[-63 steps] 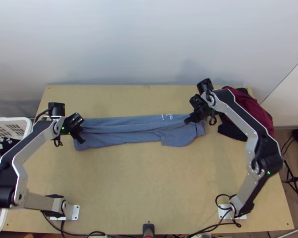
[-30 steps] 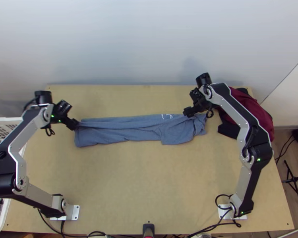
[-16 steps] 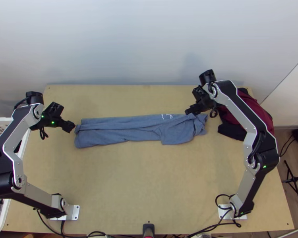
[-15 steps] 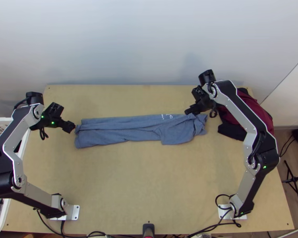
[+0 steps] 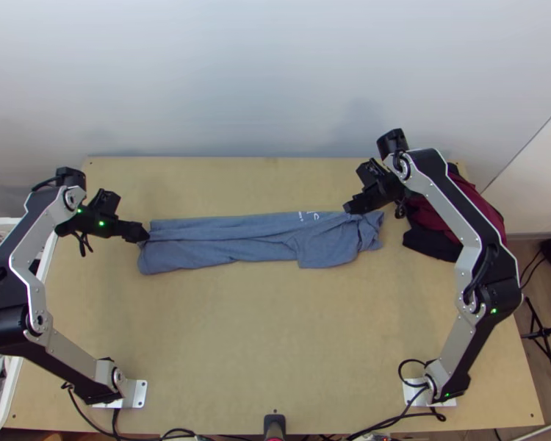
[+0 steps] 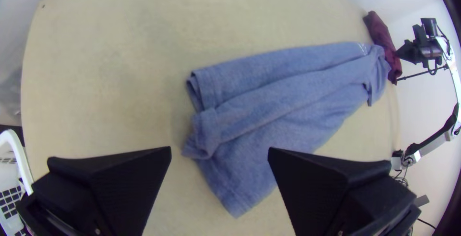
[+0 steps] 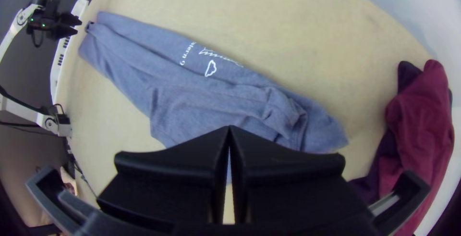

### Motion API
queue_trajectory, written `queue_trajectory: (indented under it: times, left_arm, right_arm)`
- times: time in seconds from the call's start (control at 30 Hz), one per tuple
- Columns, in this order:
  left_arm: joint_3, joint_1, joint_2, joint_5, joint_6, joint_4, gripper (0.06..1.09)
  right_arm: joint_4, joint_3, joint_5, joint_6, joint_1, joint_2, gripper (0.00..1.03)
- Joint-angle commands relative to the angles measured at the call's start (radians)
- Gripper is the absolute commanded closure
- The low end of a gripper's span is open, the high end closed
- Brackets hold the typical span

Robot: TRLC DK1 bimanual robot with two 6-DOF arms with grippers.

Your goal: Fold the t-shirt

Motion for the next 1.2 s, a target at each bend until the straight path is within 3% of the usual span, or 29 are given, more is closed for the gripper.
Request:
queue_trajectory:
  times: [0.0,0.6,1.17]
  left_arm:
    - [-0.04,-0.008,0.019,0.047,-0.047,-0.029,0.11]
    - [-0.104,0.017,0.039,0.108,-0.052,0.005,0.11]
    - [-0.103,-0.02,0.104,0.113,-0.142,0.108,0.11]
  right_arm:
    - [0.023,-0.032,-0.154,-0.001,-0.02,0.034,1.0]
    - [0.203,-0.154,-0.171,-0.007,-0.034,0.162,1.0]
    - [0.23,-0.137,-0.171,-0.036,-0.042,0.205,1.0]
